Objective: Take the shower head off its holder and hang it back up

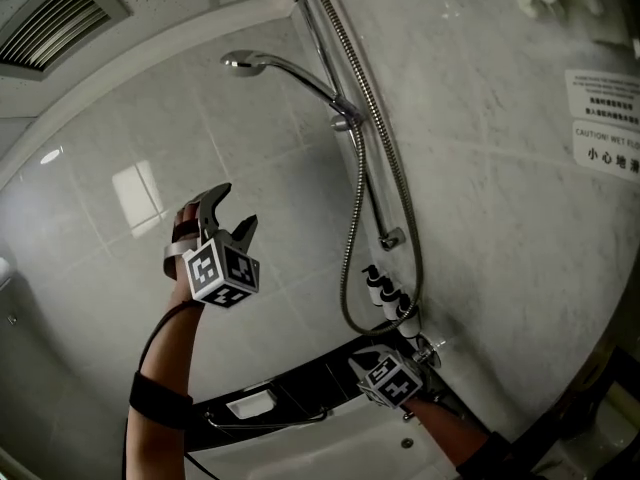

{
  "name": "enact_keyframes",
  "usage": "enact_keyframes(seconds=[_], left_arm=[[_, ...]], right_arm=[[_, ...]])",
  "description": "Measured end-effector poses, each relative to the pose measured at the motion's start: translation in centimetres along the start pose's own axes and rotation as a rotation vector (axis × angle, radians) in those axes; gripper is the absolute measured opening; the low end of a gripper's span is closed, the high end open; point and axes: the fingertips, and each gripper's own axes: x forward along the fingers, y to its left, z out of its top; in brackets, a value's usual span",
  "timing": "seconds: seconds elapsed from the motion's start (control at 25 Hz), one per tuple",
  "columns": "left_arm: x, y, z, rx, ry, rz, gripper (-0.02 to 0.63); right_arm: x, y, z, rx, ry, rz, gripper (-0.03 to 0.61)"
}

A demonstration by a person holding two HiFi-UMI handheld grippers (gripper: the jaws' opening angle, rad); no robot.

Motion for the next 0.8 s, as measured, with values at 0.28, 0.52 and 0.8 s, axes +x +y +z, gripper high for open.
enact_keyframes(seconds=[0.28,0.52,0.8], left_arm=[[4.4,6.2,5.2,0.318,-0.012,0.069,0.336],[6.0,10.8,9.3,0.399,-0.018,0.139,0.352],[7.9,13.5,13.4,0.537,-0.01,0.177,0.354]], right_arm=[[-0.1,-0.6,1.9,0.005,-0.029,0.018,0.02],[-2.1,-2.5,8.0,-0.005,-0.137,0.033,0.02],[-4.1,-6.8,13.9,-0.057,-0.194,-0.049,0.02]])
